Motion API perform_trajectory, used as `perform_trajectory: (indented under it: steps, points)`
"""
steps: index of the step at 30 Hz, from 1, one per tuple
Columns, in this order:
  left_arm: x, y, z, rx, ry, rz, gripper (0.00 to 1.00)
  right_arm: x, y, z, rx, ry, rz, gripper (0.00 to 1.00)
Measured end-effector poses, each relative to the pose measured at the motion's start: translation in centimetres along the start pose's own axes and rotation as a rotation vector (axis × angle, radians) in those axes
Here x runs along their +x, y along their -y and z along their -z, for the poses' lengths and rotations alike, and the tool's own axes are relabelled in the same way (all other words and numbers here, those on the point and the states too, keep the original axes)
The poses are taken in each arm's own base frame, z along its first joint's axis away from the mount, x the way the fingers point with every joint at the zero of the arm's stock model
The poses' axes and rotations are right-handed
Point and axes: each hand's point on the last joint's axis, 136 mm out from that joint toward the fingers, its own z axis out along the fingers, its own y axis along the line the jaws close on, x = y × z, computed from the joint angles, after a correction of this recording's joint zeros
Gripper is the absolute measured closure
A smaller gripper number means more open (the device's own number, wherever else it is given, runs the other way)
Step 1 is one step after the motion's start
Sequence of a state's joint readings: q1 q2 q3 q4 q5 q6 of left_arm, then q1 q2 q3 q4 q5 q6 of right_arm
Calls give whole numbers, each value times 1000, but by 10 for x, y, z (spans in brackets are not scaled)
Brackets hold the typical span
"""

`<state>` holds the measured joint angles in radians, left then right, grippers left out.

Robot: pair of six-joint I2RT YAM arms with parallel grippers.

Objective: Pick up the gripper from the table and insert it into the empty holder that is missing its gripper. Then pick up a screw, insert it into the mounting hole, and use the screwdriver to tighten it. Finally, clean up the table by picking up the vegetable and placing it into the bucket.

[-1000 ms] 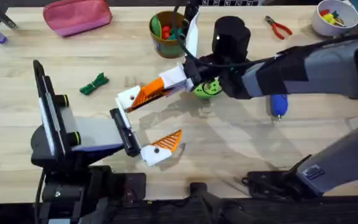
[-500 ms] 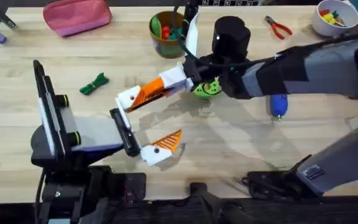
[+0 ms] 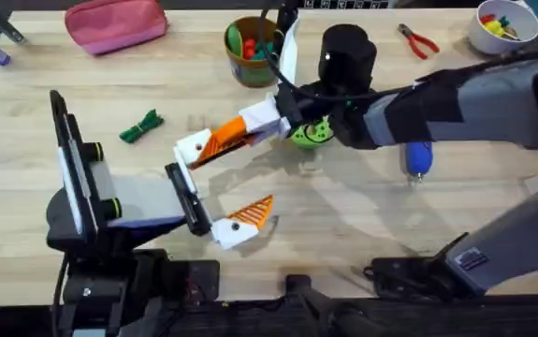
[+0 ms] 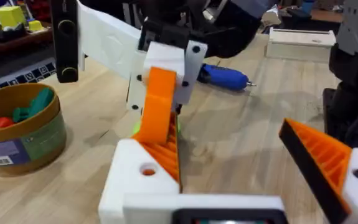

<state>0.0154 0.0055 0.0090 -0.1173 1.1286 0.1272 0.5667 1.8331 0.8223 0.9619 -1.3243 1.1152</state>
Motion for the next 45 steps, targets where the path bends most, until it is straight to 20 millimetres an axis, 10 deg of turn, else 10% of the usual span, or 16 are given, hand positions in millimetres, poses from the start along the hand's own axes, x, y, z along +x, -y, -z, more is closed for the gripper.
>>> perform_trajectory:
  steps: [5,18,34,45]
  points:
    - [0,0,0,0,0,-1,15,0,0,0,0,0,-1,934]
    - [0,2,0,11,1,-2,15,-4,8,-1,20,30,-21,84]
    - [0,2,0,13,1,-2,15,-8,9,5,38,51,-23,42]
    - [0,2,0,13,1,-2,15,-18,-9,70,286,192,-104,40]
